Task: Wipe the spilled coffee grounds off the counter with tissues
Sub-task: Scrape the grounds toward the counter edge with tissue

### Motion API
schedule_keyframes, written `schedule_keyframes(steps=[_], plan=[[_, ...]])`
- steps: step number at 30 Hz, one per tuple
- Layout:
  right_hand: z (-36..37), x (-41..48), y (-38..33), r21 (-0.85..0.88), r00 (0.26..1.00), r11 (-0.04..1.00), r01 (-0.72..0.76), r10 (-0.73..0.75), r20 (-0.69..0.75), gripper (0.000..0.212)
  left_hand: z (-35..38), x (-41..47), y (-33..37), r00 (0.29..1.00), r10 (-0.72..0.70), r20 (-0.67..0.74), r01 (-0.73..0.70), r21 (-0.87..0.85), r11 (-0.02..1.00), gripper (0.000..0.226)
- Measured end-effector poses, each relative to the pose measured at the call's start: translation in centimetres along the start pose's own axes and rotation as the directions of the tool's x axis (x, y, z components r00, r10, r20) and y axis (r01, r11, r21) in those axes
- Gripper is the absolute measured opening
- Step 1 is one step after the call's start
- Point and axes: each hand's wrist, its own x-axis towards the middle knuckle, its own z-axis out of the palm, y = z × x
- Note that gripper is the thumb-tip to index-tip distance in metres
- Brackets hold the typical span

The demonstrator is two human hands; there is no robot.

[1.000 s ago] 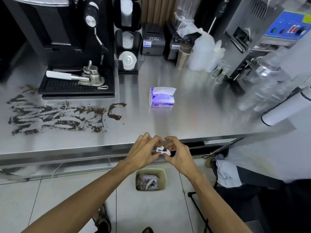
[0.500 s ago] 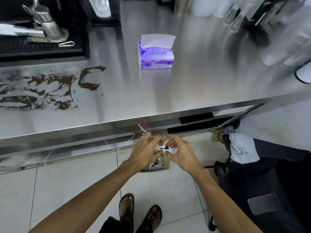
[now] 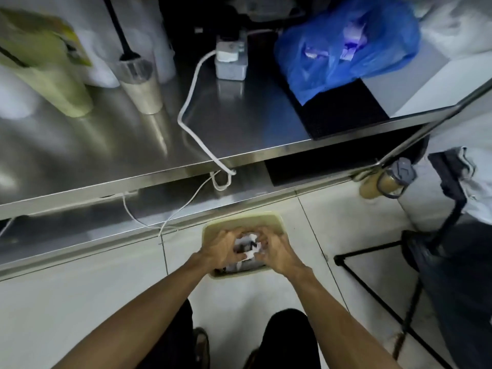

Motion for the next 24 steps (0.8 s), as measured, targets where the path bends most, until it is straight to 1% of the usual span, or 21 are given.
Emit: schedule_keyframes(steps=[1, 3, 4, 6, 8, 10, 11, 12, 16, 17, 19, 22, 24], plan=[[0.1, 0.0, 0.4, -0.042, 1.000, 0.999, -0.013, 0.014, 0.013, 0.055, 0.4, 0.3, -0.6, 1.000, -0.024, 0.018, 0.023, 0.009, 1.000, 0.066], [-0.3, 0.0, 0.5, -0.066, 0.998, 0.997, -0.033, 0.036, 0.044, 0.046, 0.4, 0.0, -1.1, 0.998, -0.040, 0.043, 0.038, 0.051, 0.998, 0.067], [-0.8, -0.4, 0.0, -0.080, 0.997, 0.996, -0.046, 0.051, 0.062, 0.046, 0.0, -0.6, -1.2, 0.997, -0.046, 0.055, 0.041, 0.076, 0.996, 0.068], [-2.1, -1.5, -1.4, -0.078, 0.993, 0.991, -0.107, 0.111, 0.048, 0.055, -1.7, -2.1, -0.7, 0.997, -0.057, 0.052, 0.052, 0.097, 0.994, 0.065], [-4.1, -3.1, -3.3, -0.087, 0.989, 0.988, -0.129, 0.135, 0.060, 0.055, -3.5, -3.6, 0.0, 0.997, -0.060, 0.037, 0.057, 0.073, 0.996, 0.054], [-6.2, -4.9, -5.6, -0.071, 0.988, 0.988, -0.138, 0.142, 0.061, 0.049, -5.3, -5.1, 0.4, 0.998, -0.061, 0.028, 0.061, 0.027, 0.998, 0.056], [-7.3, -5.8, -6.9, -0.068, 0.988, 0.988, -0.136, 0.141, 0.060, 0.046, -6.2, -6.0, 0.8, 0.997, -0.073, 0.023, 0.072, 0.035, 0.997, 0.055], [-8.5, -6.8, -8.1, -0.070, 0.988, 0.988, -0.137, 0.142, 0.061, 0.044, -7.5, -7.4, 1.8, 0.997, -0.081, 0.018, 0.080, 0.048, 0.996, 0.052], [-13.5, -11.2, -13.8, -0.076, 0.988, 0.988, -0.132, 0.137, 0.067, 0.037, -13.9, -14.4, 8.1, 0.998, -0.067, -0.020, 0.068, 0.017, 0.998, 0.024], [-14.8, -12.3, -15.1, -0.076, 0.988, 0.988, -0.133, 0.138, 0.070, 0.036, -15.3, -16.1, 9.6, 0.998, -0.059, -0.035, 0.059, 0.018, 0.998, 0.023], [-17.6, -14.3, -18.1, -0.086, 0.992, 0.990, -0.109, 0.114, 0.055, 0.034, -18.0, -19.0, 12.4, 0.998, -0.039, -0.057, 0.041, 0.033, 0.999, 0.029], [-21.6, -16.7, -22.1, -0.117, 0.997, 0.991, -0.067, 0.072, 0.036, 0.030, -21.7, -22.4, 16.3, 0.997, 0.013, -0.082, -0.005, 0.102, 0.995, 0.024], [-24.1, -18.0, -24.5, -0.136, 0.998, 0.990, -0.037, 0.042, 0.036, 0.029, -23.8, -24.2, 18.6, 0.995, 0.020, -0.093, -0.009, 0.119, 0.993, 0.027]])
